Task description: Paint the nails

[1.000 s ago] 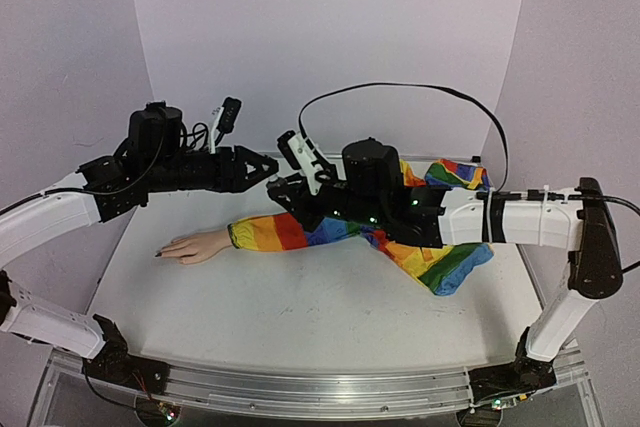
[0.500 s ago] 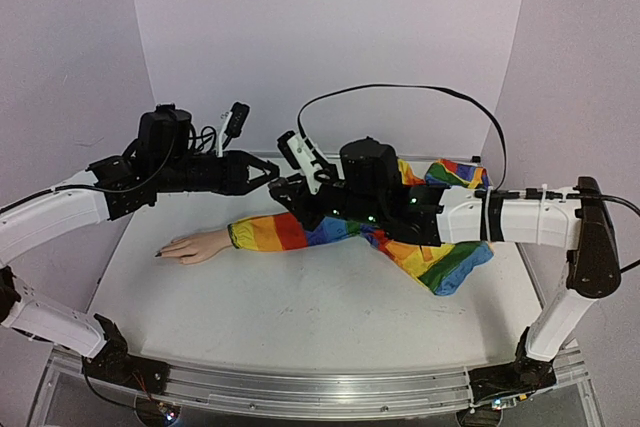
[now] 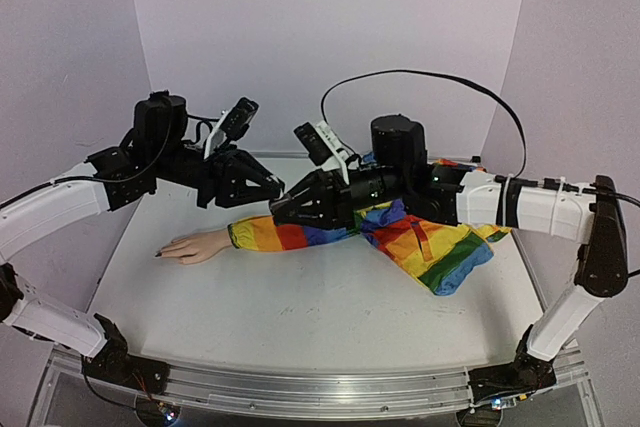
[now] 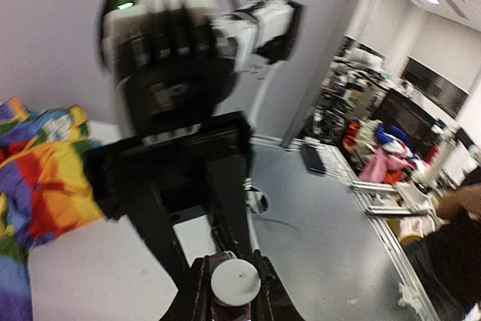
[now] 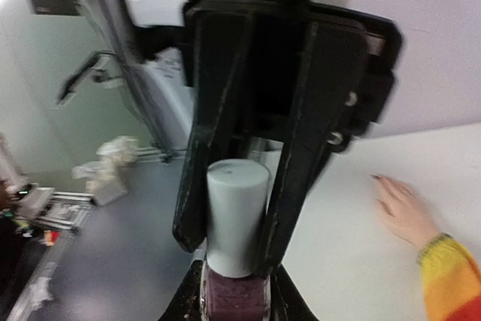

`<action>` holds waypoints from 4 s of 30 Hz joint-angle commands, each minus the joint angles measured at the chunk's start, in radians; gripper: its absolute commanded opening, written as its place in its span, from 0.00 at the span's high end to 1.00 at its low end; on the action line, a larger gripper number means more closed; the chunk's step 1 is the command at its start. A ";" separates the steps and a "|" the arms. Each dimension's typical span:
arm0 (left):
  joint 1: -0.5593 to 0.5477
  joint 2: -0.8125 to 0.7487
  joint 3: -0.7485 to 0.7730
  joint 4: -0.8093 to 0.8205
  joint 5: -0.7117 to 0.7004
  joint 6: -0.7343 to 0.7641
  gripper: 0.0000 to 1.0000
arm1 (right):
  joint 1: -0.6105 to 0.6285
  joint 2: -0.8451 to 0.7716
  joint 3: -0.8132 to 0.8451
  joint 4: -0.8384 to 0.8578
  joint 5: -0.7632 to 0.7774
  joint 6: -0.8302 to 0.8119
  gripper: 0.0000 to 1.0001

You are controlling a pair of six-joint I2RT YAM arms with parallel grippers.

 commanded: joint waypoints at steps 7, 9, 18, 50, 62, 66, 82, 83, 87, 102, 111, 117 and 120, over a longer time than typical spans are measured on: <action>-0.055 -0.007 0.041 0.041 0.203 0.050 0.90 | -0.008 -0.076 -0.038 0.461 -0.272 0.167 1.00; -0.019 -0.051 0.009 0.039 0.078 0.015 0.70 | -0.029 -0.107 -0.080 0.461 -0.208 0.156 1.00; 0.063 -0.216 -0.103 0.028 -0.341 -0.103 0.16 | -0.040 -0.128 -0.084 0.183 0.328 -0.027 1.00; 0.060 -0.052 -0.037 0.031 -0.573 -0.366 0.68 | 0.134 0.153 0.175 0.026 0.844 -0.147 1.00; 0.046 -0.042 -0.043 0.032 -0.378 -0.262 0.99 | 0.123 0.146 0.191 0.040 0.717 -0.110 1.00; 0.002 -0.060 -0.035 0.031 -0.038 -0.077 1.00 | 0.046 0.097 0.154 0.102 0.237 -0.042 1.00; -0.089 -0.170 -0.032 0.026 -0.141 0.060 0.74 | -0.025 -0.052 -0.070 0.518 -0.270 0.225 1.00; -0.077 -0.188 -0.047 0.024 -0.221 0.046 0.61 | -0.031 -0.070 -0.093 0.501 -0.218 0.201 1.00; -0.017 -0.225 -0.075 0.001 -0.434 -0.046 0.30 | -0.032 -0.102 -0.095 0.276 0.066 0.043 1.00; 0.001 -0.104 0.000 -0.010 -0.583 -0.305 0.21 | 0.074 -0.005 -0.034 0.162 0.781 -0.059 1.00; -0.044 -0.038 0.036 -0.003 -0.636 -0.314 0.36 | 0.110 0.035 -0.009 0.148 0.795 -0.090 1.00; -0.057 -0.011 0.045 -0.001 -0.640 -0.307 0.55 | 0.113 0.034 -0.010 0.152 0.793 -0.092 1.00; -0.060 -0.003 0.049 -0.001 -0.626 -0.299 0.66 | 0.112 0.029 -0.009 0.153 0.801 -0.093 1.00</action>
